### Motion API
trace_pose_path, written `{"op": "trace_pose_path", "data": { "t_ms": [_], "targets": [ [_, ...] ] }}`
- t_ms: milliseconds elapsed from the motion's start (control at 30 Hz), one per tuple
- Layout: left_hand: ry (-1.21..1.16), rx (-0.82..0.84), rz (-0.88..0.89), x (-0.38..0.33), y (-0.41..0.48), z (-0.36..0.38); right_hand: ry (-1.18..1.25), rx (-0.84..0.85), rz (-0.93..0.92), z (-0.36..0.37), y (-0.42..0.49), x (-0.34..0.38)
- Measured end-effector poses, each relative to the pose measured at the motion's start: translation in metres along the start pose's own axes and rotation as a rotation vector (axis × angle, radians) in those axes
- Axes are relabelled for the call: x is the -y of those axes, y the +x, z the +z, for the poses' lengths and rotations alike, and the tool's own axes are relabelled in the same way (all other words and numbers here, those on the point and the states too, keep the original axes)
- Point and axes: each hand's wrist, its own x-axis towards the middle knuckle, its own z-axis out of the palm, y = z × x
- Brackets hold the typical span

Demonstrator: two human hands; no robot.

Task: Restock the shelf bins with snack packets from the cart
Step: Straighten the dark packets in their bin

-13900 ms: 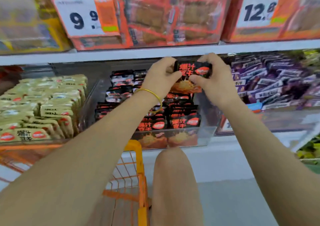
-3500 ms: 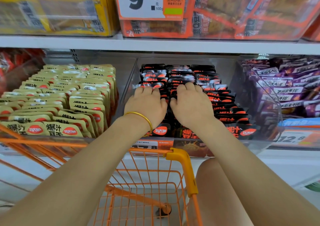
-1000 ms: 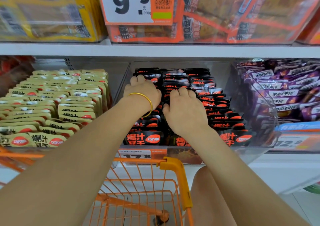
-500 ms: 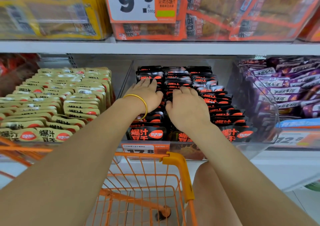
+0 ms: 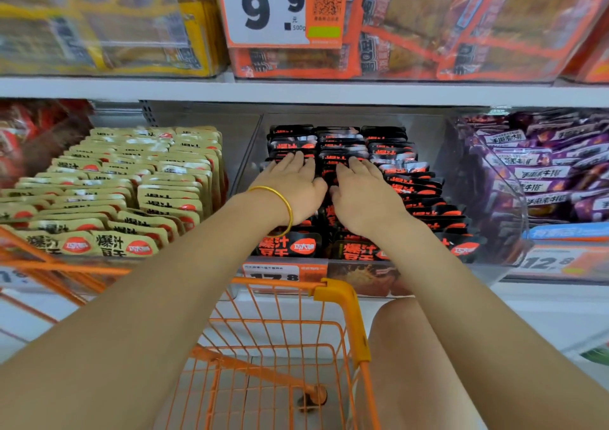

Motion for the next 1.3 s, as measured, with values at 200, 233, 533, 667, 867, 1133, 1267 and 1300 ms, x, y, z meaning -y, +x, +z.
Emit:
{"op": "trace_pose_path", "data": {
  "t_ms": [200, 233, 533, 667, 867, 1133, 1267, 1300],
  "targets": [
    [0.005, 0.039, 0.007, 0.003, -0.008, 0.002, -0.032, 0.038, -0.017, 0.001, -0.001, -0.002],
    [-0.017, 0.031, 0.008, 0.002, -0.01, 0.0, -0.02, 0.02, -0.033, -0.001, -0.001, -0.004],
    [0.026, 0.032, -0.014, 0.002, -0.041, 0.007, -0.122, 0.026, -0.038, 0.003, -0.034, -0.006],
    [0.01, 0.048, -0.02, 0.0, -0.04, 0.004, -0.068, 0.042, -0.053, 0.002, -0.031, -0.005],
    [-0.059, -0.047, -0.007, -0.006, -0.065, 0.005, -0.037, -0.249, -0.041, -0.011, -0.063, -0.015],
    [0.016, -0.031, -0.01, -0.008, -0.069, 0.014, -0.101, -0.215, -0.021, 0.009, -0.077, -0.014],
    [0.011, -0.043, -0.003, -0.009, -0.071, 0.012, -0.059, -0.253, -0.045, 0.01, -0.076, -0.016],
    [0.006, -0.068, -0.002, -0.01, -0.072, 0.011, -0.055, -0.264, -0.031, 0.012, -0.075, -0.017]
  ]
}}
